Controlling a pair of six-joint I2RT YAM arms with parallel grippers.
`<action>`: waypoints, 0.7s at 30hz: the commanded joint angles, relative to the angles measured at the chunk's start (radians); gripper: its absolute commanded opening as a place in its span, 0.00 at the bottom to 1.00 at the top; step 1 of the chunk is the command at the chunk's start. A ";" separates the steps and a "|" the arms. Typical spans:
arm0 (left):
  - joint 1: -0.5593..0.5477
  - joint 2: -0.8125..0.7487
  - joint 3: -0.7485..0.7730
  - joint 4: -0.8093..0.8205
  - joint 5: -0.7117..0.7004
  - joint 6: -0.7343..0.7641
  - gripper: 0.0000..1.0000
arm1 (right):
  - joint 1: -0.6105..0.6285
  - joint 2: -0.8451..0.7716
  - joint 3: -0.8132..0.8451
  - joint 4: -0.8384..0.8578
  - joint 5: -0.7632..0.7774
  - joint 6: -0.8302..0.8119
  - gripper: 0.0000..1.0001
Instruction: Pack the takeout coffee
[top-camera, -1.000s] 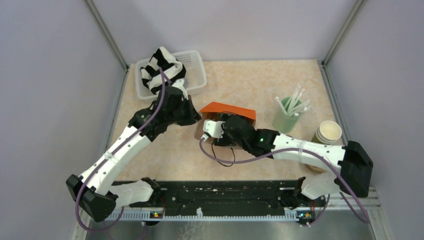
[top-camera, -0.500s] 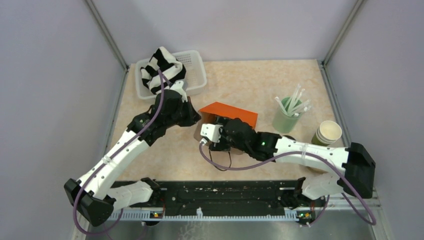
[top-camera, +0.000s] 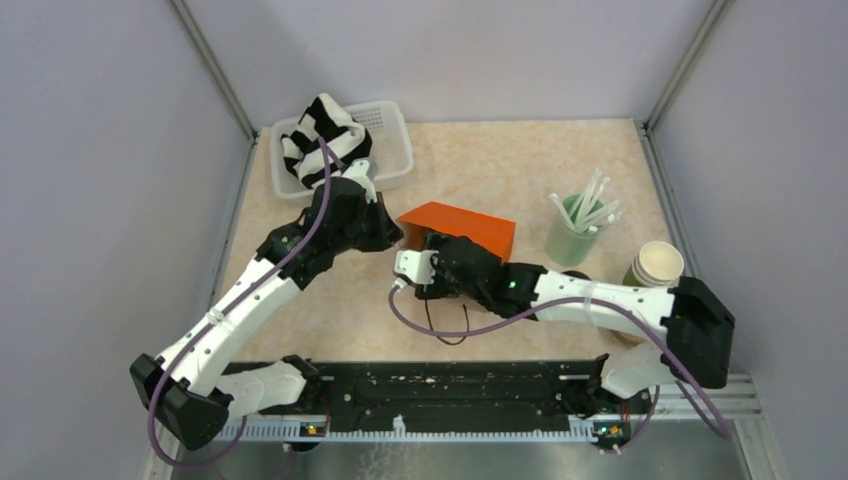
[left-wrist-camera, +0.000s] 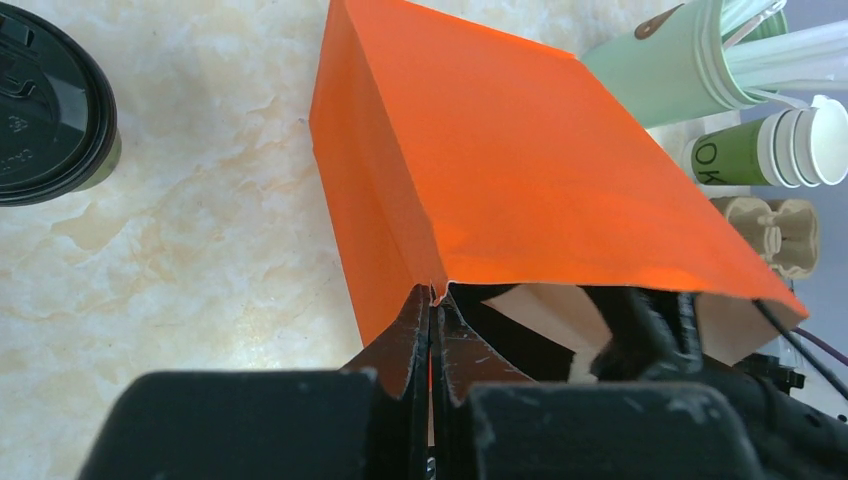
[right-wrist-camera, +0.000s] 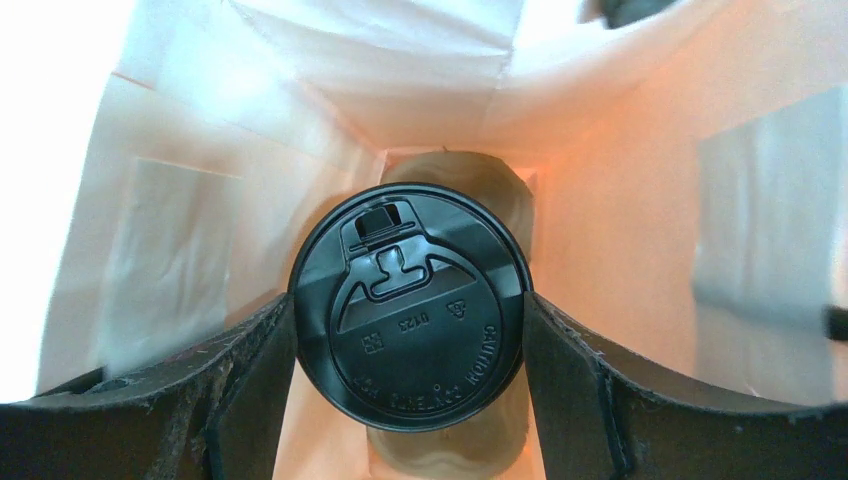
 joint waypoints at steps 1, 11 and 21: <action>-0.001 -0.008 0.060 0.039 0.011 0.007 0.00 | -0.002 -0.117 0.072 -0.099 -0.076 0.048 0.49; -0.001 -0.005 0.050 0.035 -0.002 0.002 0.00 | -0.047 -0.188 0.017 -0.159 -0.026 0.011 0.50; -0.001 -0.044 -0.018 0.049 -0.001 -0.001 0.00 | -0.148 -0.208 0.030 -0.304 -0.262 -0.223 0.53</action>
